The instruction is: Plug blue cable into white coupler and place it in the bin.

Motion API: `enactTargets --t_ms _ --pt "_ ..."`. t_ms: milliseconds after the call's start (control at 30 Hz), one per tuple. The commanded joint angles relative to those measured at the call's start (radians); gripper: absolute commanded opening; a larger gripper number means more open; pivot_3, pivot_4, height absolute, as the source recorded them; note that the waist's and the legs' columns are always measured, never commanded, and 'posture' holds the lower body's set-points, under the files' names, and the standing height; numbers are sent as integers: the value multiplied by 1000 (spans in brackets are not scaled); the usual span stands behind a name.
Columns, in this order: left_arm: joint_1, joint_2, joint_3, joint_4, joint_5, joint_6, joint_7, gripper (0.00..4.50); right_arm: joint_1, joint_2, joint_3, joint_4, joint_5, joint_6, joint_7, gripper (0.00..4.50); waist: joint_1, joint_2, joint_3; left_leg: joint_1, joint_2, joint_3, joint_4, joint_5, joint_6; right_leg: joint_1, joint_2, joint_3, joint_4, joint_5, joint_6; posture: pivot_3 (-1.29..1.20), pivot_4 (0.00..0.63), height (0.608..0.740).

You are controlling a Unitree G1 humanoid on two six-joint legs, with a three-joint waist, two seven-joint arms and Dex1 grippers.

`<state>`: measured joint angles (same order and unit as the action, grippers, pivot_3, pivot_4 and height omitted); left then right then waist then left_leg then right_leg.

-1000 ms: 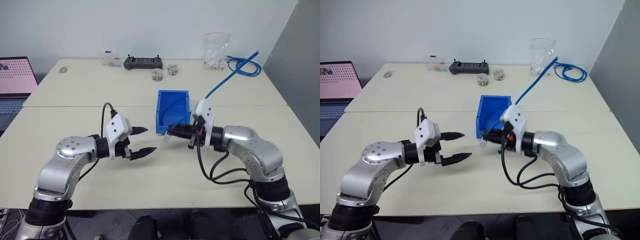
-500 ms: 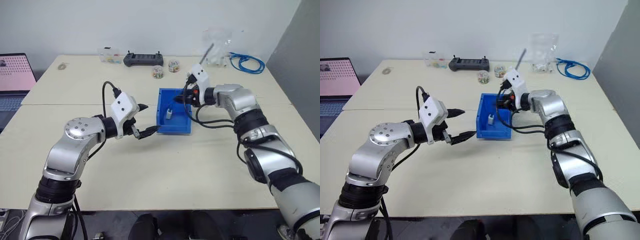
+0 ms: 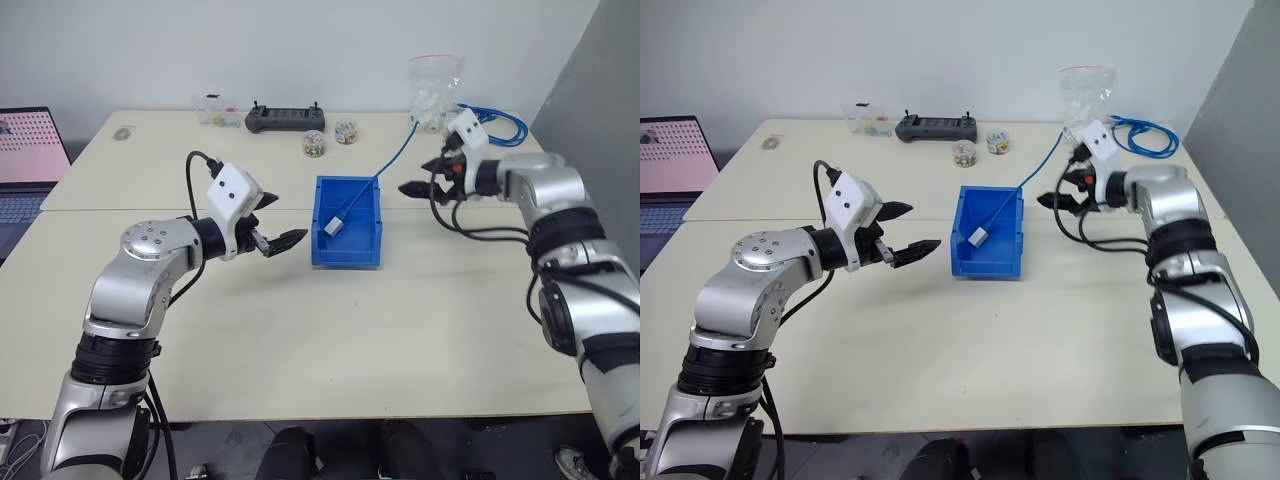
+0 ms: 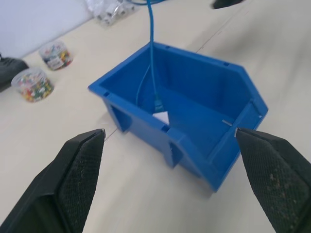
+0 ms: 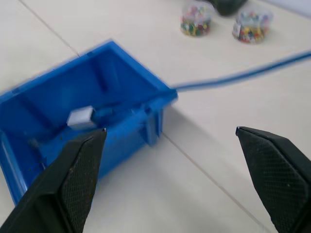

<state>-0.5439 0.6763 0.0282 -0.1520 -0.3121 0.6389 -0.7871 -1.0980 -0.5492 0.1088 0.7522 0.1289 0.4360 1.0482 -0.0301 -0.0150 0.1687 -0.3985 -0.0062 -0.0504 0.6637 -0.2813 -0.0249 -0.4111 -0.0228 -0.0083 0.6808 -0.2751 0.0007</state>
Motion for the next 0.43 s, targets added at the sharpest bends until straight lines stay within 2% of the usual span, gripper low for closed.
enactTargets --t_ms 33,133,200,300,433 --pt "34 39 65 -41 -6 2 20 4500 177 -46 -80 -466 162 167 59 4446 -3 0 0 0 0 -1 1 0 0 0 0 0 0 0 0 0 150 740" --pt "93 70 131 -43 -50 13 -9 4500 421 -98 -156 -858 328 347 56 4446 4 1 0 -1 0 -1 0 0 0 -1 0 0 -1 0 0 0 150 740" --pt "117 85 152 -44 -76 18 -31 4500 513 -117 -193 -990 394 418 36 4446 5 1 1 -1 1 -3 1 0 0 0 0 -1 -1 0 1 0 150 740" --pt "147 107 168 -50 -105 23 -64 4500 580 -134 -236 -1089 453 482 -7 4446 7 1 1 1 0 -3 1 0 0 2 0 -1 0 0 1 0 150 740" --pt "154 115 169 -39 -116 17 -71 4500 605 -144 -254 -1108 454 485 -71 4446 6 1 1 7 -1 -2 2 0 1 7 1 -1 0 2 2 0 150 740"
